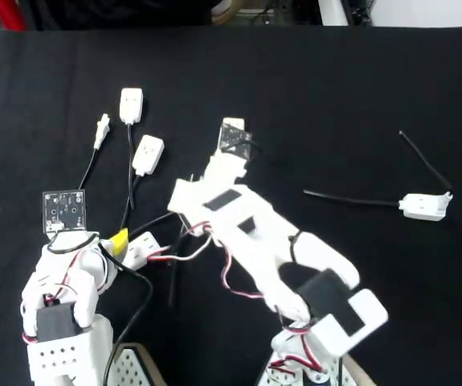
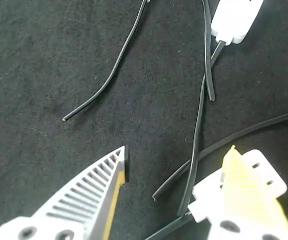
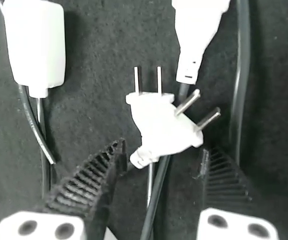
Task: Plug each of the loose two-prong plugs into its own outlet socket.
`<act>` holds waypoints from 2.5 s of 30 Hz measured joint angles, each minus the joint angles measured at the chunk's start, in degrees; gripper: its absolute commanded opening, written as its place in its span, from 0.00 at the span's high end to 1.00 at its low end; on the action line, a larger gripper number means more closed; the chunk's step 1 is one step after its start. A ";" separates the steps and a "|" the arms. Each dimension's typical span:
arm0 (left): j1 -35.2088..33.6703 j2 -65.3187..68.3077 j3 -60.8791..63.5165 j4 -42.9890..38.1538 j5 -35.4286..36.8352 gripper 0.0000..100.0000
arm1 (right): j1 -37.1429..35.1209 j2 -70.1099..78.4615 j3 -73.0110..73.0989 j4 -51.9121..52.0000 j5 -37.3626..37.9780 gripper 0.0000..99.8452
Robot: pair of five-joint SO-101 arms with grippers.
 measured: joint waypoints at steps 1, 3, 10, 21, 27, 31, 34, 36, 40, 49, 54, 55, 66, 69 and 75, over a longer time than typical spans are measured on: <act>0.00 0.00 0.00 0.00 0.00 0.70 | 0.35 0.53 -0.62 0.09 0.00 0.77; 0.00 0.00 0.00 0.00 0.00 0.70 | 0.88 0.97 -1.14 0.18 0.00 0.77; 0.00 0.00 0.00 0.00 0.00 0.70 | 1.41 0.97 -1.23 0.53 0.00 0.88; 0.00 0.00 0.00 0.00 0.00 0.70 | 3.78 1.23 -6.59 12.57 0.00 0.96; 0.00 0.00 0.00 0.00 0.00 0.70 | 7.03 1.32 -11.52 19.87 0.00 0.96; 0.00 0.00 0.00 0.00 0.00 0.70 | 7.82 1.32 -16.44 24.35 0.00 0.98; 0.00 0.00 0.00 0.00 0.00 0.70 | 8.18 1.32 -20.84 27.52 0.00 0.98; 0.00 0.00 0.00 0.00 0.00 0.70 | 9.14 1.32 -23.91 29.54 0.00 0.98; 0.00 0.00 0.00 0.00 0.00 0.70 | 11.69 1.32 -29.45 35.43 2.64 0.98; 0.00 0.00 0.00 0.00 0.00 0.70 | 16.35 -4.66 -39.47 51.96 9.85 0.98; 0.00 0.00 0.00 0.00 0.00 0.70 | 22.33 -9.49 -43.34 57.14 19.34 0.98; 0.00 0.00 0.00 0.00 0.00 0.70 | 23.65 -9.67 -44.22 58.02 21.98 0.98; 0.00 0.00 0.53 0.00 -1.32 0.70 | 29.45 -9.85 -50.81 63.82 65.14 0.98; 0.00 0.00 0.53 0.00 -1.67 0.70 | 26.20 -9.85 -50.81 67.78 76.57 0.98; 0.00 0.00 0.53 0.00 -1.67 0.70 | 20.13 -9.93 -46.86 71.21 98.46 0.98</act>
